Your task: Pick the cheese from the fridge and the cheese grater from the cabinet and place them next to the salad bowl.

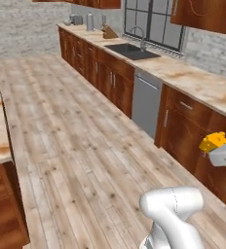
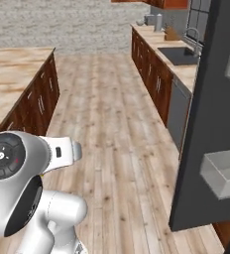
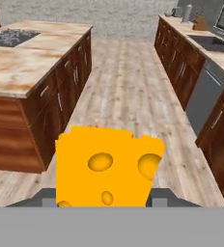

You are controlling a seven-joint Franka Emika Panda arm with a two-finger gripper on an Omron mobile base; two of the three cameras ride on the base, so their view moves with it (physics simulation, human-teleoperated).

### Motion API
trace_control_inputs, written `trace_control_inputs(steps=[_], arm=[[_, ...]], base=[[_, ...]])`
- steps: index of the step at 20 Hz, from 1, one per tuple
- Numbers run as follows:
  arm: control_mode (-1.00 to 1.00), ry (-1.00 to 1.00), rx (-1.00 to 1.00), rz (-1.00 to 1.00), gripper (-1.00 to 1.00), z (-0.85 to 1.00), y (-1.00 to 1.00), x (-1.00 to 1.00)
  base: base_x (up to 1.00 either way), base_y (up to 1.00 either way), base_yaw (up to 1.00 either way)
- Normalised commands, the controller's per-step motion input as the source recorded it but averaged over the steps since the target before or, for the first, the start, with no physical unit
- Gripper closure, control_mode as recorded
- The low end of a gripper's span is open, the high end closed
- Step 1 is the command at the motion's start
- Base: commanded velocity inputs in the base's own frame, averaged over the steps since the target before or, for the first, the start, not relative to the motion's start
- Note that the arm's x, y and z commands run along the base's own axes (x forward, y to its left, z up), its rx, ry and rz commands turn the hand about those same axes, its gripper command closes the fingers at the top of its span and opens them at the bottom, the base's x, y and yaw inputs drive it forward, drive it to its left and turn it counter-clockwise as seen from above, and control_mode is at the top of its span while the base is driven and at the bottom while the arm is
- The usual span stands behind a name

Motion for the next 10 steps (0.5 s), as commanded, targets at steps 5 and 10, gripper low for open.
trace_control_inputs(steps=[5, 10], arm=[[1.00, 0.00, 0.00, 0.00, 1.00, 0.00, 0.00, 0.00], [1.00, 0.00, 0.00, 0.00, 1.00, 0.00, 0.00, 0.00]], base=[[0.31, 0.31, 0.42], [0.51, 0.44, 0.36]])
